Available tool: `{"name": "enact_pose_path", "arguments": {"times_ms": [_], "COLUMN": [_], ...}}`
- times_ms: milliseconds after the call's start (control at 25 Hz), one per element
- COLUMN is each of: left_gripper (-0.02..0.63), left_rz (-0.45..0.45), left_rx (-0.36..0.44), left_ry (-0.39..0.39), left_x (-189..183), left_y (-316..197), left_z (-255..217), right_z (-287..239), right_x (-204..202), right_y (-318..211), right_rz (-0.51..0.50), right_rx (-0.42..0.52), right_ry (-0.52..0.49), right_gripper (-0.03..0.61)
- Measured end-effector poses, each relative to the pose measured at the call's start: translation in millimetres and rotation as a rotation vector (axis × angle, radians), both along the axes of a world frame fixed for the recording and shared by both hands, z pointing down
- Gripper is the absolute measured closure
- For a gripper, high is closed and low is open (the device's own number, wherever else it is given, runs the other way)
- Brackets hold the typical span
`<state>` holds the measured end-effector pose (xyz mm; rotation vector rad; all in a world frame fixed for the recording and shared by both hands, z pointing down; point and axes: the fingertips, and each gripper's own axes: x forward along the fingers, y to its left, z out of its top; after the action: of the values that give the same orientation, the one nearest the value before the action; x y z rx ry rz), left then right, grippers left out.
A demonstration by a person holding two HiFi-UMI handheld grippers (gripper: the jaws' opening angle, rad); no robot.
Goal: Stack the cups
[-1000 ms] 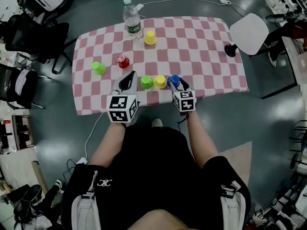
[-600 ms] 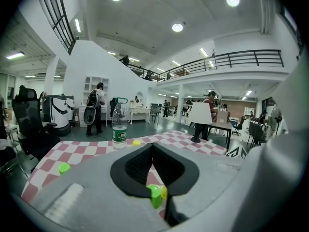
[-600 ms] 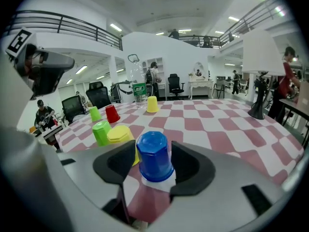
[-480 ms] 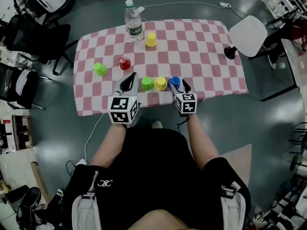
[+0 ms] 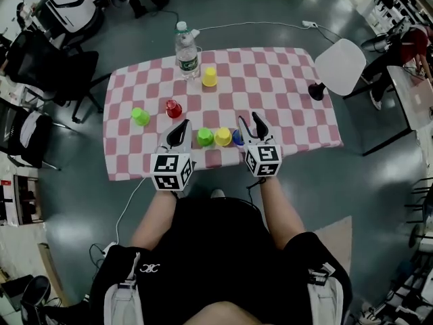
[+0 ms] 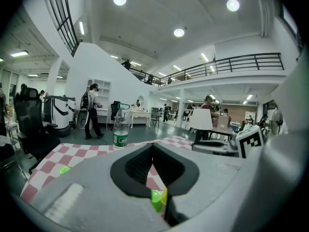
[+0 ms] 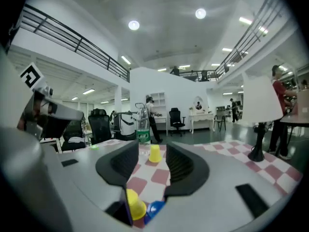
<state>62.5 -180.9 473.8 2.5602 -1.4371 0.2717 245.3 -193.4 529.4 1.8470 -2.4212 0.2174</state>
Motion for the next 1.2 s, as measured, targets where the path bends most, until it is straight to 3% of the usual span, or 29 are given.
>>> {"name": "enact_pose_path", "arguments": {"times_ms": [120,160,320,680,1200], "left_gripper": [0.598,0.598,0.598,0.598,0.598], "left_rz": [0.005,0.006,0.016,0.04,-0.033], "left_rx": [0.009,0.011,0.032,0.061,0.056], "left_ry": [0.003,0.005,0.025,0.037,0.019], "left_x": [-1.8,-2.8,-2.6,-26.2,-139.2], "left_y": [0.3,0.0,-10.2,-20.4,-21.7], "left_z": [-9.0,-11.3,-22.5,-46.4,-43.9], "right_z": [-34.9,-44.6,-72.7,-92.0,-98.4], "right_x": [5.1,5.5,2.1,-39.1,-162.2], "right_y": [-1.6,-1.4,-8.4,-16.4,-25.9], "right_rz": [0.094,0.121,0.169,0.14,0.032], "right_rx": [0.053,0.072,0.13,0.134,0.134], "right_ry": [0.044,0.057,0.062,0.057,0.043], "right_gripper": [0.553,0.574,0.575,0.575,0.574]}}
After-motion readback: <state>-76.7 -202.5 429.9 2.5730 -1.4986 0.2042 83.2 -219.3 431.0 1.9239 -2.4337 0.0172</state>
